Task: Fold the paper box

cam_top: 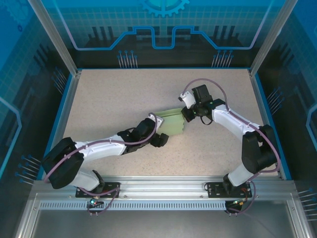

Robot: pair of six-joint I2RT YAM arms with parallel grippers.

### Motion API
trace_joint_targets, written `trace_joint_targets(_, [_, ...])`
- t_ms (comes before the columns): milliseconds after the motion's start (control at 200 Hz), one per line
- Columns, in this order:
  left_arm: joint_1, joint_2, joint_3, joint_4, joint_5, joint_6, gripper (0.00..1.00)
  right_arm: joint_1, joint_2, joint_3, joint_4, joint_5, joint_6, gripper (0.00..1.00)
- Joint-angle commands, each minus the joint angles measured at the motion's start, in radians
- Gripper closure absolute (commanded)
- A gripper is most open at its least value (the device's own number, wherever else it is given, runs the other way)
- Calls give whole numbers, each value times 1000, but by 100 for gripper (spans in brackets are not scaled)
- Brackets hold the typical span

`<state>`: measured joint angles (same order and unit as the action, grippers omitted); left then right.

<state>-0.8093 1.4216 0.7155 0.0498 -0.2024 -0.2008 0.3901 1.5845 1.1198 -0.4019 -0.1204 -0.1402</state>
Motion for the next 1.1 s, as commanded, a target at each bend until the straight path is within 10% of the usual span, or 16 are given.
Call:
trace_joint_targets(0, [12, -39, -17, -4, 23, 48, 19, 0, 5, 25, -29, -42, -16, 100])
trace_joint_targets(1096, [190, -71, -131, 79, 260, 263, 2, -17, 3, 49, -36, -73, -48, 100])
